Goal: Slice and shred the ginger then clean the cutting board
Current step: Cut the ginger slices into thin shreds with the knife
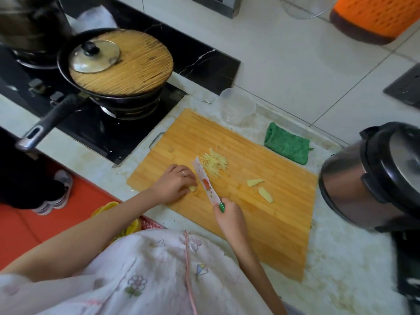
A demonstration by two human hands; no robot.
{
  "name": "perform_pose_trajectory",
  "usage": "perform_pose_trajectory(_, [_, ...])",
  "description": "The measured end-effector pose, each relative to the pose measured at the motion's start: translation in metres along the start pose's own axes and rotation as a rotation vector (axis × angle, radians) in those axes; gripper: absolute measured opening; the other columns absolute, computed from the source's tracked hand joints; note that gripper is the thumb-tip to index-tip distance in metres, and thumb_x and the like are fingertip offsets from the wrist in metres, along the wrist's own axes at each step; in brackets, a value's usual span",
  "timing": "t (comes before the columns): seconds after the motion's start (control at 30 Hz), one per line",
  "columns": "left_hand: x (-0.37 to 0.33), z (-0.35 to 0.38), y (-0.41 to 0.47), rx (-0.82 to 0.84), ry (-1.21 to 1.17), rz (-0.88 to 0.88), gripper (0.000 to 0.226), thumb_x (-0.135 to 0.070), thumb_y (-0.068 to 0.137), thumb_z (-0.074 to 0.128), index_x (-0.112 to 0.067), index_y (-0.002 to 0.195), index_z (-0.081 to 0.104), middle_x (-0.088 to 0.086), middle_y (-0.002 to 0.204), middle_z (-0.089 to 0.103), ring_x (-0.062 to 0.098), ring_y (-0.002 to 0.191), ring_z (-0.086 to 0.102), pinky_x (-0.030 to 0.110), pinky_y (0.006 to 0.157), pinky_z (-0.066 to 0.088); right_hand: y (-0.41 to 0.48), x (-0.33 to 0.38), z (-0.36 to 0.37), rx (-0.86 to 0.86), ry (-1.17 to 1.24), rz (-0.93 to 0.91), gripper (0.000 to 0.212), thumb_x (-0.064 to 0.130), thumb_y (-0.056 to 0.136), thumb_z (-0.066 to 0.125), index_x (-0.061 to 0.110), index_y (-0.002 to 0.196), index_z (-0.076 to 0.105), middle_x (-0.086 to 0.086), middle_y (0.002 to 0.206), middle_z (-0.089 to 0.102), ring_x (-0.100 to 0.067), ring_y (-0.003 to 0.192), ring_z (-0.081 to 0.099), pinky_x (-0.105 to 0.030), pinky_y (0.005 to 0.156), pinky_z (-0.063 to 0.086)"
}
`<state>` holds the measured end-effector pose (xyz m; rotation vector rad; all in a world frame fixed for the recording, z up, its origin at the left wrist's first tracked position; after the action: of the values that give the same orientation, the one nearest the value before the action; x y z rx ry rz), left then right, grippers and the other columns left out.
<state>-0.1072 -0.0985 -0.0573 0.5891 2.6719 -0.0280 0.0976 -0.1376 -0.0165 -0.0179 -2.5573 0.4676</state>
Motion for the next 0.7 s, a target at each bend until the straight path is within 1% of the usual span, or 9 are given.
perform_pose_trajectory(0.1, [0.001,-0.004,0.008,0.127,-0.037,-0.002,0.027,-0.019,0.084,0.070,-0.022,0.111,0.069,-0.005,0.122,0.060,0.019,0.118,0.051,0.036,0.094,0.034,0.001,-0.002,-0.001,-0.047,0.035,0.030,0.024,0.027,0.095,0.046,0.011,0.099,0.063,-0.011,0.067,0.061,-0.019,0.047,0.043,-0.029,0.042,0.024])
perform_pose_trajectory(0.27, [0.002,-0.005,0.014,0.223,-0.052,0.006,0.026,-0.018,0.085,0.065,-0.025,0.109,0.066,-0.010,0.118,0.058,0.014,0.115,0.047,0.032,0.091,0.032,0.004,-0.003,-0.002,-0.053,0.045,0.042,0.022,0.026,0.094,0.047,0.012,0.096,0.064,-0.011,0.068,0.063,-0.020,0.049,0.046,-0.029,0.045,0.028])
perform_pose_trajectory(0.4, [0.005,-0.004,0.016,0.228,-0.058,0.026,0.026,-0.019,0.081,0.064,-0.026,0.107,0.065,-0.010,0.115,0.057,0.013,0.113,0.047,0.028,0.086,0.028,0.005,-0.002,-0.002,-0.044,0.040,0.041,0.022,0.026,0.094,0.047,0.013,0.098,0.063,-0.011,0.067,0.063,-0.020,0.048,0.044,-0.027,0.045,0.027])
perform_pose_trajectory(0.57, [0.006,-0.003,0.017,0.251,-0.046,0.066,0.026,-0.019,0.082,0.061,-0.026,0.107,0.064,-0.011,0.116,0.056,0.012,0.113,0.043,0.030,0.084,0.028,0.006,-0.002,0.000,-0.048,0.044,0.048,0.022,0.027,0.094,0.047,0.014,0.100,0.064,-0.011,0.067,0.063,-0.019,0.047,0.044,-0.028,0.045,0.027])
perform_pose_trajectory(0.63, [0.005,-0.004,0.018,0.269,-0.052,0.077,0.025,-0.018,0.082,0.061,-0.025,0.106,0.064,-0.010,0.115,0.057,0.011,0.112,0.043,0.032,0.085,0.032,0.006,-0.001,0.000,-0.046,0.049,0.049,0.022,0.026,0.094,0.047,0.015,0.100,0.064,-0.011,0.068,0.063,-0.019,0.047,0.044,-0.029,0.045,0.027])
perform_pose_trajectory(0.7, [0.006,-0.004,0.018,0.249,-0.120,0.092,0.025,-0.013,0.080,0.063,-0.022,0.103,0.067,-0.009,0.111,0.061,0.013,0.109,0.049,0.036,0.089,0.039,0.006,0.000,0.000,-0.044,0.050,0.047,0.021,0.026,0.095,0.047,0.016,0.099,0.064,-0.011,0.068,0.064,-0.018,0.047,0.043,-0.028,0.044,0.027])
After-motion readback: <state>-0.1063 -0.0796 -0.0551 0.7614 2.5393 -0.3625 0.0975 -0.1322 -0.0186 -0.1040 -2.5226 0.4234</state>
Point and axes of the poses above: each hand's wrist, its own y-axis towards the middle knuckle, its own z-axis out of the palm, x = y × z, the point moved 2 cm from there along y, towards the middle knuckle
